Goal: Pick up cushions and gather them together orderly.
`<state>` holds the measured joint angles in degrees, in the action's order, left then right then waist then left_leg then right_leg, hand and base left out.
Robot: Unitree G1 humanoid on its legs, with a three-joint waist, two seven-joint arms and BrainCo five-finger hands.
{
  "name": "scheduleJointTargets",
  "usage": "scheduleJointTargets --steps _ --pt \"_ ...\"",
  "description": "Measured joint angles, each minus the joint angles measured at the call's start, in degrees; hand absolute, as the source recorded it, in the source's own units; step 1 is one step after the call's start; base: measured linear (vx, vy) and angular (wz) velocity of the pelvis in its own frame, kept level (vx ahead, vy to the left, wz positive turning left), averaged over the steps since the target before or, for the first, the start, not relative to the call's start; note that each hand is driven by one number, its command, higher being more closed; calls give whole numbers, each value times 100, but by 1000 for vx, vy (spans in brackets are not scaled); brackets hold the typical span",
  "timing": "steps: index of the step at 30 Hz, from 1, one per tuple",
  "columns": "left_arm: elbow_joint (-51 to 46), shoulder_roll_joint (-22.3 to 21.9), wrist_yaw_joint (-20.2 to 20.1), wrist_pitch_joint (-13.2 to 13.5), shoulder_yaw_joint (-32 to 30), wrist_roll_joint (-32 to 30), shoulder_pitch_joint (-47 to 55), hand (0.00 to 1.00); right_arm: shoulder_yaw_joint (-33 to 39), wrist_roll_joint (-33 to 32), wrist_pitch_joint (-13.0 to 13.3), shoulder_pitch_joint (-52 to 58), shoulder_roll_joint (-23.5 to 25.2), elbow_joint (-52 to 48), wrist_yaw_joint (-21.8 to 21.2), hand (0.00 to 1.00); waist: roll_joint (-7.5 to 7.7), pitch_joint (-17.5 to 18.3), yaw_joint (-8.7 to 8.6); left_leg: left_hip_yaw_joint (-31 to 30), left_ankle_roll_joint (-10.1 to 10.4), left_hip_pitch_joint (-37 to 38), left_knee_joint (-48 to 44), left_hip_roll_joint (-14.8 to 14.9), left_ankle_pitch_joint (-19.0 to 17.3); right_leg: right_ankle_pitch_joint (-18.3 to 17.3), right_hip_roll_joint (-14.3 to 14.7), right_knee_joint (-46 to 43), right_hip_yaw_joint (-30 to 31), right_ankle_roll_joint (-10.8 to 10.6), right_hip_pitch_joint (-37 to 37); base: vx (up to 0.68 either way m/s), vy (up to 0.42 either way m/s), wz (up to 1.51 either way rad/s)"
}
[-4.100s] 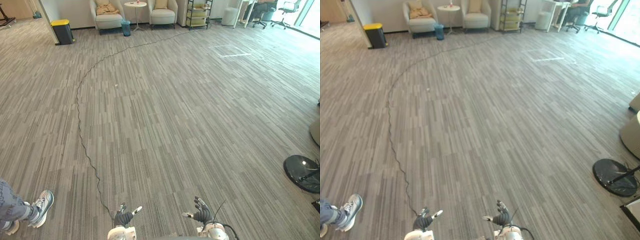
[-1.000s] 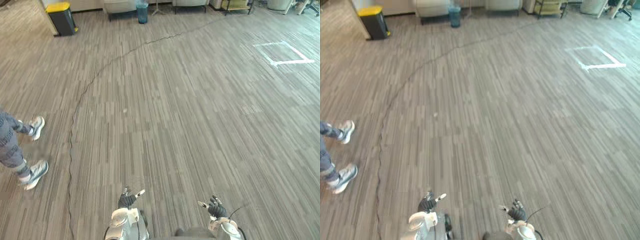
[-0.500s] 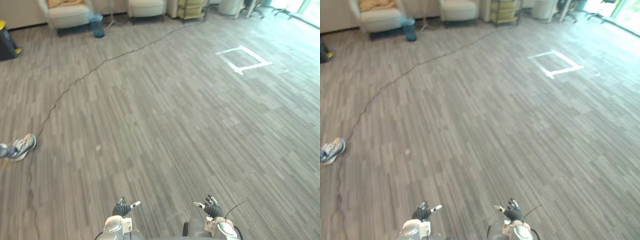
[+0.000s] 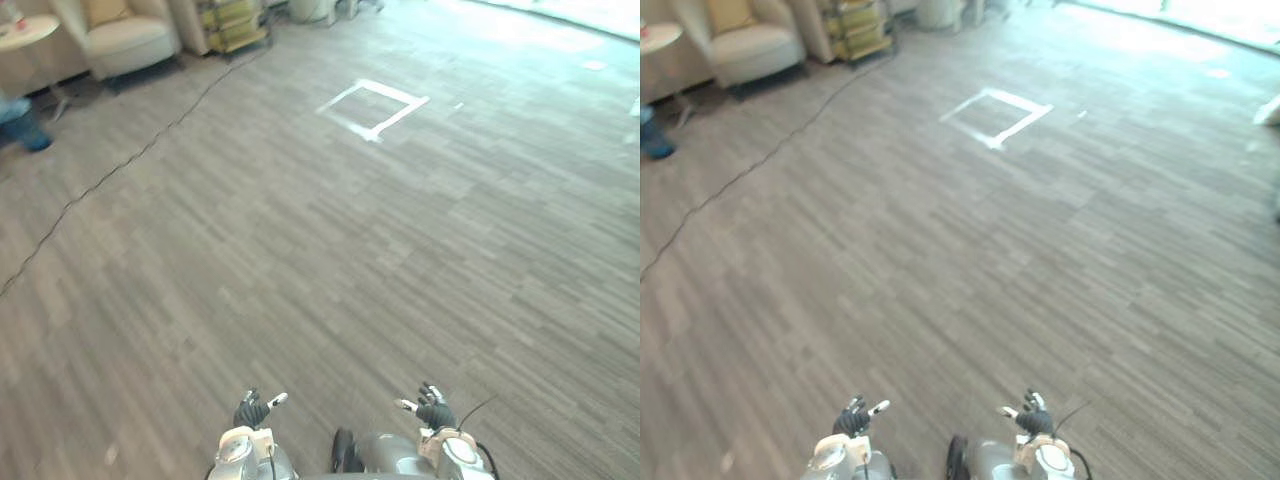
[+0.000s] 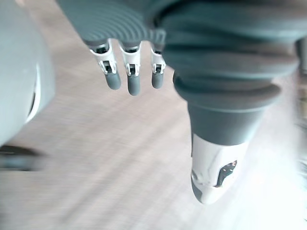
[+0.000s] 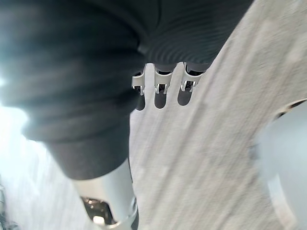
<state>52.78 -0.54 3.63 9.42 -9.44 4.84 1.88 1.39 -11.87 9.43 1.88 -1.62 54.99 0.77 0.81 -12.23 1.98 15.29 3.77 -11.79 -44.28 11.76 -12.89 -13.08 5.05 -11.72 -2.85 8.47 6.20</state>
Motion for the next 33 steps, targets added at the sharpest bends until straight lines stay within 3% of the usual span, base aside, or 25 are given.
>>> scheduleJointTargets --steps 2,3,4,5,6,7,8,9,11,12,14,16,18,19,20,21,22,23,24,26,27,28,30,32,33 --pt "-21 -43 38 26 8 36 16 0 30 2 -3 22 -29 26 20 0 -94 21 35 -369 181 -208 1694 -251 160 -151 -48 214 406 -132 346 474 168 -105" --pt "-5 -41 85 31 77 50 54 0 16 7 -1 21 -84 118 25 0 -182 80 49 -816 416 -351 2887 -404 449 -304 -85 346 722 -237 562 504 232 -96" --pt "23 -23 107 30 170 55 56 0 19 6 9 15 -117 192 34 0 -227 112 50 -993 463 -464 3224 -450 602 -393 -111 413 860 -297 673 792 393 -120" --pt "69 14 120 32 245 54 57 0 18 14 1 32 -160 296 36 0 -251 165 87 -1133 372 -544 3387 -513 878 -599 -203 368 1075 -433 861 754 404 -114" --pt "110 76 120 38 272 31 69 0 17 37 -14 75 -141 427 34 0 -182 275 123 -1119 370 -476 3209 -586 1414 -778 -346 170 1325 -590 897 777 417 -125" --pt "161 182 119 28 258 13 121 0 17 63 -55 74 -96 484 36 0 -36 431 146 -964 189 -479 3027 -672 1548 -885 -525 -228 1464 -768 732 809 415 -129" --pt "258 325 124 28 227 -23 129 0 13 74 -53 95 10 466 20 0 214 535 110 -611 40 -367 2779 -805 1197 -881 -737 -1139 1590 -973 354 895 459 -136" --pt "294 419 142 23 198 -19 99 0 36 75 -53 87 84 452 22 0 417 449 116 -233 -88 71 2694 -947 814 -547 -916 -2642 1602 -1501 -158 739 376 -116" --pt "388 454 190 -19 262 -22 63 0 36 73 -37 31 53 427 8 0 404 343 -6 -75 -217 765 2741 -1069 377 75 -1040 -4546 1366 -1823 -869 615 298 -71" --pt "495 439 195 -46 343 -23 34 0 30 73 -27 7 -9 377 -1 0 354 299 -63 -69 -275 1144 2827 -1059 253 -11 -1042 -4901 1115 -1674 -1024 665 300 -48" --pt "634 393 229 -43 641 -34 37 0 -26 73 -11 -5 -195 308 -23 0 69 217 -113 25 -327 2202 3562 -956 213 -462 -1092 -4811 167 -944 -1530 501 207 -43" --pt "637 376 229 -56 656 -35 25 0 -24 77 27 -31 -192 266 -19 0 78 219 -184 107 -343 2624 3873 -913 204 -565 -1128 -4168 -319 -877 -2072 476 114 -8" --pt "661 372 225 -105 807 -35 -59 0 20 107 30 -84 -236 264 -20 0 119 201 -268 96 -449 2824 4058 -900 136 -400 -1139 -2941 -575 -979 -2589 547 -11 22" --pt "716 377 211 -107 947 -46 -51 0 48 137 19 -91 -259 285 -22 0 147 207 -296 -17 -447 2920 4130 -947 135 158 -1131 -1606 -646 -1026 -2674 587 -105 49" --pt "766 399 176 -111 1001 -131 -57 0 78 135 29 -31 -282 349 -11 0 204 213 -345 -242 -410 3102 4129 -1025 110 1284 -1127 -928 -515 -784 -2584 613 -134 50" --pt "779 380 172 -114 990 -142 -69 0 85 130 27 -51 -311 376 -12 0 187 227 -384 -326 -396 3190 4106 -1001 102 1322 -1083 -975 -508 -624 -2529 639 -146 20" --pt "774 260 148 -106 856 -162 -54 0 73 208 12 -129 -350 421 -11 0 -22 248 -369 -378 -345 3229 3921 -818 134 1108 -1029 -1199 -620 -648 -2490 640 -171 -10" --pt "787 134 113 -104 714 -256 -38 0 108 270 28 -172 -344 432 -12 0 -125 220 -352 -522 -222 3140 3346 -728 207 700 -991 -1549 -611 -550 -2436 848 -261 -19" --pt "744 72 94 -104 505 -254 -39 0 118 288 1 -178 -379 389 -5 0 -223 199 -382 -686 131 2712 1998 -565 419 386 -882 -1598 -618 -501 -2159 593 -212 -13" --pt "687 -19 94 -101 322 -245 -36 0 103 287 -16 -150 -407 372 -7 0 -308 192 -377 -883 687 2167 740 -364 1000 268 -729 -1426 -599 -441 -1821 400 -116 -24" --pt "591 -71 89 -95 133 -143 -11 0 65 269 -52 -124 -427 318 13 0 -362 125 -345 -924 866 1632 -662 -74 1133 158 -514 -1123 -515 -345 -1328 642 -96 -55" --pt "486 -55 90 -87 69 -83 1 0 63 238 -62 -104 -391 308 25 0 -338 56 -309 -714 709 1255 -1472 108 888 24 -402 -845 -378 -229 -811 624 -77 -56" --pt "354 -18 109 -88 18 -58 22 0 61 224 -88 -57 -327 292 38 0 -223 82 -248 -342 430 770 -1571 126 543 -48 -403 -380 -147 -225 -222 504 -43 -60" --pt "239 -10 117 -11 28 19 44 0 69 224 -106 -103 -317 438 43 0 -212 76 -181 31 100 125 -602 -20 107 -44 -463 167 164 -257 347 440 12 -72" --pt "228 0 120 1 44 27 43 0 73 225 -113 -116 -315 467 47 0 -212 74 -172 58 117 34 -207 -90 86 -23 -495 258 196 -307 429 383 73 -61"
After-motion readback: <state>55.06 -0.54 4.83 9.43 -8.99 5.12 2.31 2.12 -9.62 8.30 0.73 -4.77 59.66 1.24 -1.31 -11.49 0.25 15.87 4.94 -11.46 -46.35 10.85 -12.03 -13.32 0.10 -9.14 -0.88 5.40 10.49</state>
